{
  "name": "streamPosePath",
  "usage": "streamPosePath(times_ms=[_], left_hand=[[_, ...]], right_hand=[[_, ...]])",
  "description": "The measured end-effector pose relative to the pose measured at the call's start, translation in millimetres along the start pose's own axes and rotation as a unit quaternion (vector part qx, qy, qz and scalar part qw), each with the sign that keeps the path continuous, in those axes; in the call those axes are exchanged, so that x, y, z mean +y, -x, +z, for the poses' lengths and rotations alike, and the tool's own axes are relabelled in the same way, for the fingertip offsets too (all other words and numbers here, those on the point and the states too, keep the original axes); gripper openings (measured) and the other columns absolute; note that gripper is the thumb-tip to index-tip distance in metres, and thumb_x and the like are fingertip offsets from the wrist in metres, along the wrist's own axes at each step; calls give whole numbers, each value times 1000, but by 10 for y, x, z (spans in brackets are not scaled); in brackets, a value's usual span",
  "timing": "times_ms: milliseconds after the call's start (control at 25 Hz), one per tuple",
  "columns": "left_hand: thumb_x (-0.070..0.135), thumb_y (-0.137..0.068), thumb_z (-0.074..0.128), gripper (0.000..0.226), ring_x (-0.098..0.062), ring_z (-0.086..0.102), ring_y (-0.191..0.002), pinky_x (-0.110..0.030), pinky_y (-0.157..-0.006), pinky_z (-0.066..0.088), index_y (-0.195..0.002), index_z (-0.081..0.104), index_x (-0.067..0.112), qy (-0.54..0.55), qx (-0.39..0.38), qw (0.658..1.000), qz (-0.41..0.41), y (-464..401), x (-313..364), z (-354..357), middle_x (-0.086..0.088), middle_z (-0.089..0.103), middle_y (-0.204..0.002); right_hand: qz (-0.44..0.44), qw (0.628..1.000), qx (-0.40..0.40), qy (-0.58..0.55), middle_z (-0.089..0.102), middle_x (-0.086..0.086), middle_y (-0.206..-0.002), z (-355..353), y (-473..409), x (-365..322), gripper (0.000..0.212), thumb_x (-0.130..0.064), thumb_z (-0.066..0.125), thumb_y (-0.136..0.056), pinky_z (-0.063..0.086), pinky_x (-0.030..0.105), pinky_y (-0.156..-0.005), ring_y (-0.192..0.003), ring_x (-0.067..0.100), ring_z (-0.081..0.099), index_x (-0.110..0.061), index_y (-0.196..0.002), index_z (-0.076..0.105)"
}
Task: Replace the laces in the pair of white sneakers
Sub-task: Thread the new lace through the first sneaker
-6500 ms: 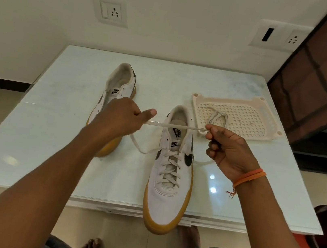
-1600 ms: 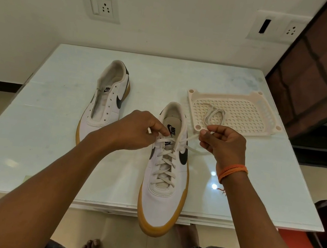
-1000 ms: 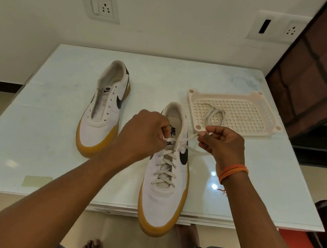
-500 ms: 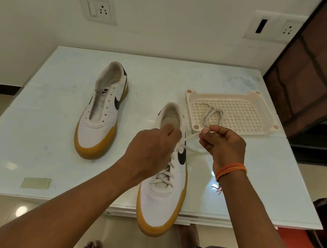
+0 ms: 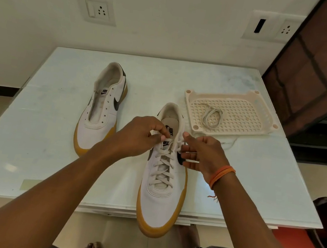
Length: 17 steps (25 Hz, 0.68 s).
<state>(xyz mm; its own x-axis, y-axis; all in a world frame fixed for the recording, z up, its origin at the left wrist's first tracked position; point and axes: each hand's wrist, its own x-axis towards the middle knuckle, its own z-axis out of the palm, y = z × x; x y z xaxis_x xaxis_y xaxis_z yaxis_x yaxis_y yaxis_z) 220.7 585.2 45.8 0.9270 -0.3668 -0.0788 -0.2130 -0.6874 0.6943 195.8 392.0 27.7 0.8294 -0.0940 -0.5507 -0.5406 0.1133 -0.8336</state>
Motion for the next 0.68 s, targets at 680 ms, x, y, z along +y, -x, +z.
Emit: streamPosePath(times_ms=[680], left_hand=[[20,-95,58,14,-8,57,-99,-16,-78,39,-97,72,22,-47,-26,998,-19,-2,41,2,6,64,-109]], right_hand=[[-128,980,153,-14,71,12,-84,-267,-189,-85,43,-20,72,-86,58,33,-61,-65,18,68,-13,-117,42]])
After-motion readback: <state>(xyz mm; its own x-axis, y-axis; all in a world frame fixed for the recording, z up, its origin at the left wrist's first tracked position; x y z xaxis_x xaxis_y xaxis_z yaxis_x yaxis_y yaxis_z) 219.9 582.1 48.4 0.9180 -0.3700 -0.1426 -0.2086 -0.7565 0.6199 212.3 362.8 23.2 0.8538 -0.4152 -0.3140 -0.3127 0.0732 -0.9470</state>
